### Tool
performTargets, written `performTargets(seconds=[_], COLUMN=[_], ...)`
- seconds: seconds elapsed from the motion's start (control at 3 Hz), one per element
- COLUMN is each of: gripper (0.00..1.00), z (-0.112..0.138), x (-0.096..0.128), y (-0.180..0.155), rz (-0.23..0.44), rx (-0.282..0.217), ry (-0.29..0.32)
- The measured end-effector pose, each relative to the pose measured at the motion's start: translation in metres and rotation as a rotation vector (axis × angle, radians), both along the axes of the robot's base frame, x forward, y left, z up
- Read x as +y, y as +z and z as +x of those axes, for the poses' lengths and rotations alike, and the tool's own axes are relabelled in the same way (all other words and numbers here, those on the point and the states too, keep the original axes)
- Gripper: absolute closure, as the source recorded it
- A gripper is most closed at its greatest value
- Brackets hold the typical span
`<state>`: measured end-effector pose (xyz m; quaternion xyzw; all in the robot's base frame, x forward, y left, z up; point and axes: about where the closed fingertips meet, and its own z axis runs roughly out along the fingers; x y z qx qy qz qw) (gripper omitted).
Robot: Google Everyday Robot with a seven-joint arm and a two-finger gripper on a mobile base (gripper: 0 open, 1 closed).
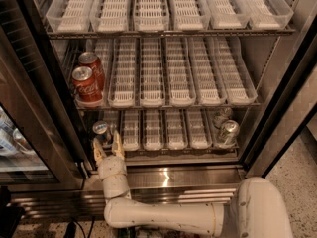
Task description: Pick redbull can from bottom shelf of fridge
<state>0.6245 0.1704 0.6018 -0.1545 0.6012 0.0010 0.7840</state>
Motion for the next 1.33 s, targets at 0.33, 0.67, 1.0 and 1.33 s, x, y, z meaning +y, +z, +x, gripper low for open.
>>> performTargets(seconds=[0.33,0.67,1.0,1.33], gripper=[0.40,0.40,0.41,0.41], z=[0.005,0.009,0.012,0.016], x=[0.003,0.006,0.009,0.010], y=[0.001,0.000,-0.002,-0.004], rz=[0.017,0.033,0.046,0.057], rx=[-0.006,-0.008,-0.005,-0.001], ry=[0.000,0.002,0.004,0.003])
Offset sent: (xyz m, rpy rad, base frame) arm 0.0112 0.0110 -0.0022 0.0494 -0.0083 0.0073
